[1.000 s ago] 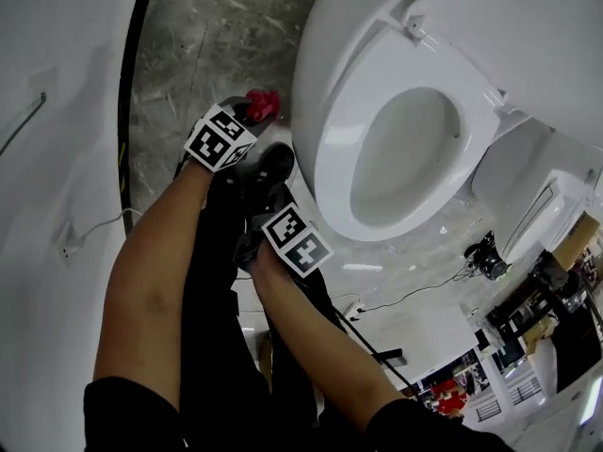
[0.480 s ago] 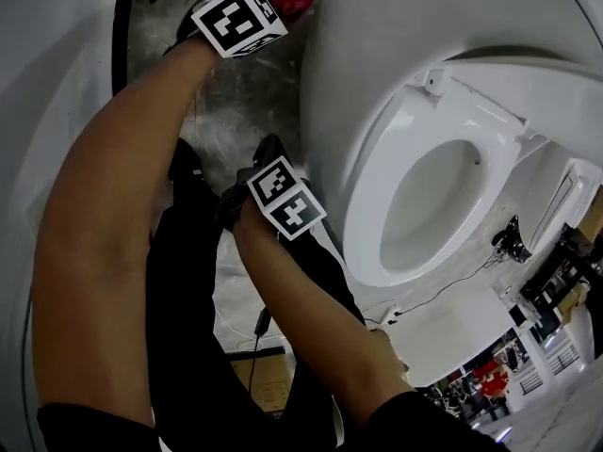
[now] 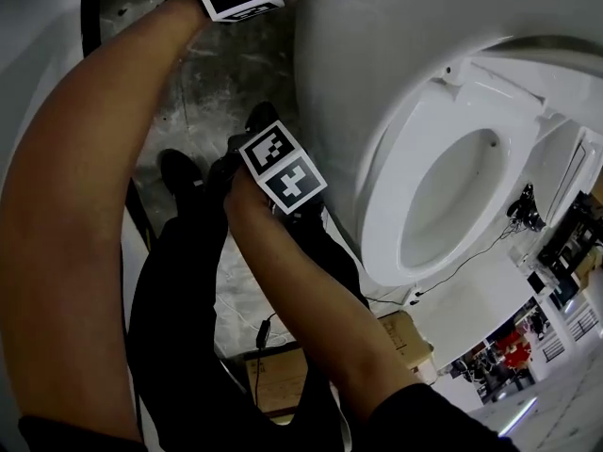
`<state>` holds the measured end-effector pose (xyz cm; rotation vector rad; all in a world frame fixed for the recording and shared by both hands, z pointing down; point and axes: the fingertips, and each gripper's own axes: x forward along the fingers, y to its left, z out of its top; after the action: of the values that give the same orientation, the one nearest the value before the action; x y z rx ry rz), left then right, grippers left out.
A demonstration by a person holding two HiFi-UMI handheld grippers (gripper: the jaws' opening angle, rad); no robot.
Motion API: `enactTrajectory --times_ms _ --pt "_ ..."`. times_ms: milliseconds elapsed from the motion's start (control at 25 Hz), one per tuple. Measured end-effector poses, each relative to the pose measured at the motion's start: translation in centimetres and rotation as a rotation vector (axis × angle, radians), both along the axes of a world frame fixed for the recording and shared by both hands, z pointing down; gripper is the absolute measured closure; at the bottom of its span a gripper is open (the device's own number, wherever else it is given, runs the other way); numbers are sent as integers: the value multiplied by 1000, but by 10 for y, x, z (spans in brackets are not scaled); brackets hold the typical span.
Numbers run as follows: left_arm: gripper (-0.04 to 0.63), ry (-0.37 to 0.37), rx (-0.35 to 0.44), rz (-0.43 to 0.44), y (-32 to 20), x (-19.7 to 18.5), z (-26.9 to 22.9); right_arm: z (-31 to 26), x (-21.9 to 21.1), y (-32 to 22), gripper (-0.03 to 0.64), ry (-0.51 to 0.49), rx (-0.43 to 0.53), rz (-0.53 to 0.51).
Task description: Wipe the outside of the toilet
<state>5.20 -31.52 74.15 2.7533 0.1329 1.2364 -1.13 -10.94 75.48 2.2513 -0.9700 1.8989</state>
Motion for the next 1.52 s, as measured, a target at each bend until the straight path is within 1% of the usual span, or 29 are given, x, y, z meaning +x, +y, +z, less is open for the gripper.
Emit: enactTrajectory --times_ms 160,240,320,400,480,600,840,1000,1120,1280,1520 --pt "509 -42 47 53 24 -6 16 6 -2 22 583 -10 -36 18" --pt "509 -63 57 68 39 -8 25 10 -2 34 583 -20 -41 24" --pt "509 -73 42 60 57 -9 33 16 -1 45 583 -39 -19 28" --pt "509 -76 10 34 77 -11 37 20 2 54 583 -49 -8 26" --pt "509 -87 -14 26 99 -14 41 18 8 67 583 -43 -26 11" --pt "509 -105 -39 24 132 -18 48 8 15 89 583 -21 -84 -29" --pt "509 -136 -57 -17 183 -18 54 7 19 144 583 -55 -123 -79" --pt "509 -136 -60 -50 210 -14 58 12 35 175 583 -33 -127 -105" --pt "511 -138 -93 -5 244 -10 67 15 43 193 583 -31 -131 -88" --pt "510 -132 -115 -19 269 -9 70 12 44 200 583 -22 -100 -67" --pt "511 -143 -155 38 323 -4 72 8 46 239 583 -16 -110 1"
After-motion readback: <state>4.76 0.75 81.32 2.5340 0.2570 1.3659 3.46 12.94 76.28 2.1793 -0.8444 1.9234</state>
